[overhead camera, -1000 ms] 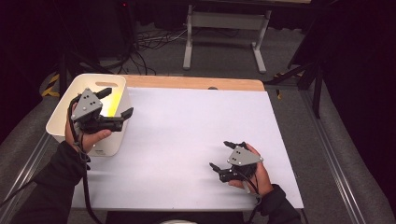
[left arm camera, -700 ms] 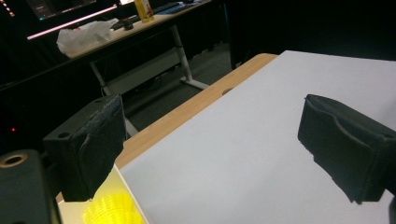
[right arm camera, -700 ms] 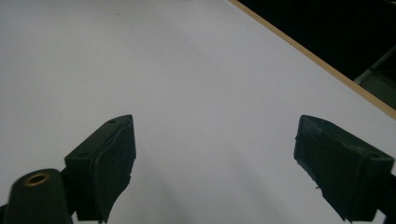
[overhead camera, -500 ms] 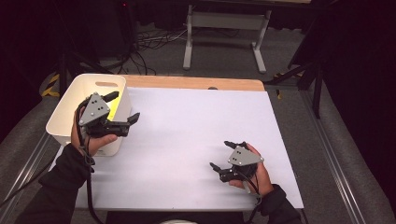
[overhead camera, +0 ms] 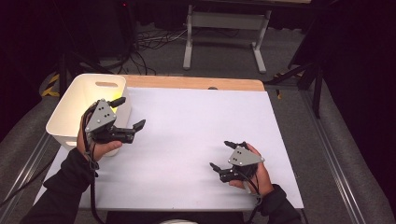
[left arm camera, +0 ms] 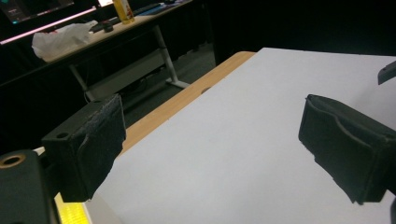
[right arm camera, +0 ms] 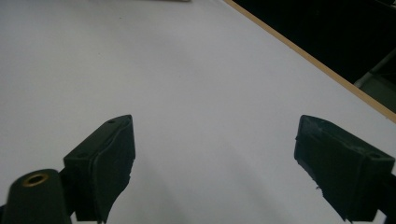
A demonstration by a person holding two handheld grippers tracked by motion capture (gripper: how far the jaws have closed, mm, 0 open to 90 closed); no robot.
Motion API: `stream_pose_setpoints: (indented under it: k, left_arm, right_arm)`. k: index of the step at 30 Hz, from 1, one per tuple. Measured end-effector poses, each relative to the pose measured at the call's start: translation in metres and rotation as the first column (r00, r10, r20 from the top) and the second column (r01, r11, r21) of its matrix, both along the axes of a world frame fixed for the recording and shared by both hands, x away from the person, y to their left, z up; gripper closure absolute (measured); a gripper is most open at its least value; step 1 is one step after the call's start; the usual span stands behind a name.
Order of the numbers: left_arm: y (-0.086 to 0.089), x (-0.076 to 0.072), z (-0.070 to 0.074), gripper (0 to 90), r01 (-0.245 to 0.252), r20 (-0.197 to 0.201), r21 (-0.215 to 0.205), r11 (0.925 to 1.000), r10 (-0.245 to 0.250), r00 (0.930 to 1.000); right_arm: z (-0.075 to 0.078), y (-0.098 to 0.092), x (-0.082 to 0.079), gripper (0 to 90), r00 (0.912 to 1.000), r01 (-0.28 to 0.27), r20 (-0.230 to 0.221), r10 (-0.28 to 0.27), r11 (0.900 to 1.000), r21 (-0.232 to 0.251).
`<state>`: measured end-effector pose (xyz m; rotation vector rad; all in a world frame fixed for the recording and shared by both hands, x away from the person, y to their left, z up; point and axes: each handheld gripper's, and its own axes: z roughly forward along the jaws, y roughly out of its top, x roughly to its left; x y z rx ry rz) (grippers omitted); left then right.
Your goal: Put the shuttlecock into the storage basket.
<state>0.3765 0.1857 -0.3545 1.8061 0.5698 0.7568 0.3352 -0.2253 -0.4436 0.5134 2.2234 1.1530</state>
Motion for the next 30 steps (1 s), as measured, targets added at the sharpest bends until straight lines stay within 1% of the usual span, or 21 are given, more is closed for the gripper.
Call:
stream_pose_setpoints:
  k: [4,5,10,13,16,18,19,20,23,25,26,28,29,30]
  left_arm:
    - [-0.004,-0.002,-0.004,8.2,0.020,-0.003,-0.001,0.9998,-0.020,0.9998]
    - [-0.005,-0.002,-0.006,8.0,0.027,-0.006,-0.007,0.9996,-0.027,0.9996]
    - [-0.010,-0.004,-0.011,8.0,0.040,-0.007,-0.003,0.9992,-0.040,0.9992]
    - [-0.012,-0.004,-0.014,8.0,0.044,-0.008,0.003,0.9990,-0.044,0.9990]
    - [-0.016,-0.006,-0.017,7.8,0.049,-0.007,0.024,0.9985,-0.048,0.9988]
    - [-0.017,-0.007,-0.018,7.8,0.050,-0.005,0.027,0.9984,-0.050,0.9987]
    - [-0.018,-0.007,-0.020,7.7,0.051,-0.004,0.038,0.9979,-0.051,0.9987]
    - [-0.019,-0.008,-0.022,7.6,0.056,-0.005,0.035,0.9978,-0.055,0.9984]
    - [-0.021,-0.009,-0.024,7.3,0.061,-0.006,0.050,0.9969,-0.061,0.9981]
    - [-0.022,-0.009,-0.025,7.2,0.063,-0.001,0.050,0.9968,-0.063,0.9980]
    - [-0.022,-0.010,-0.026,7.2,0.067,-0.005,0.047,0.9967,-0.067,0.9978]
    - [-0.023,-0.010,-0.029,7.2,0.068,0.001,0.061,0.9958,-0.068,0.9977]
    - [-0.024,-0.011,-0.030,7.2,0.072,-0.009,0.054,0.9959,-0.072,0.9974]
    - [-0.024,-0.011,-0.031,7.2,0.076,-0.008,0.056,0.9955,-0.076,0.9971]
  right_arm:
    - [0.000,0.000,-0.001,13.3,1.0000,-0.005,0.002,0.005,1.000,0.003]
    - [0.000,0.000,-0.001,13.3,1.0000,-0.005,0.001,0.005,1.000,0.003]
    - [0.000,0.000,-0.001,13.3,1.0000,-0.005,0.002,0.005,1.000,0.003]
    - [0.000,0.001,-0.001,13.3,1.0000,-0.006,0.002,0.006,1.000,0.002]
    - [0.000,0.001,-0.001,13.3,1.0000,-0.008,0.000,0.008,1.000,0.002]
    - [0.000,0.001,-0.001,13.3,1.0000,-0.009,-0.001,0.009,1.000,0.002]
    - [0.000,0.001,-0.002,13.3,1.0000,-0.009,0.000,0.009,1.000,0.001]
    - [0.000,0.001,-0.002,13.3,1.0000,-0.010,0.000,0.010,1.000,0.001]
    - [0.000,0.001,-0.002,13.3,0.9999,-0.011,0.000,0.011,1.000,0.001]
    - [0.000,0.001,-0.002,13.3,0.9999,-0.011,0.001,0.011,1.000,0.000]
    - [0.000,0.001,-0.002,13.3,0.9999,-0.013,0.000,0.013,1.000,0.001]
    - [0.000,0.001,-0.003,13.2,0.9999,-0.013,0.001,0.013,1.000,0.002]
    - [0.000,0.001,-0.003,13.2,0.9999,-0.012,0.002,0.012,1.000,0.001]
    - [0.000,0.001,-0.003,13.2,0.9999,-0.012,0.002,0.012,1.000,0.001]
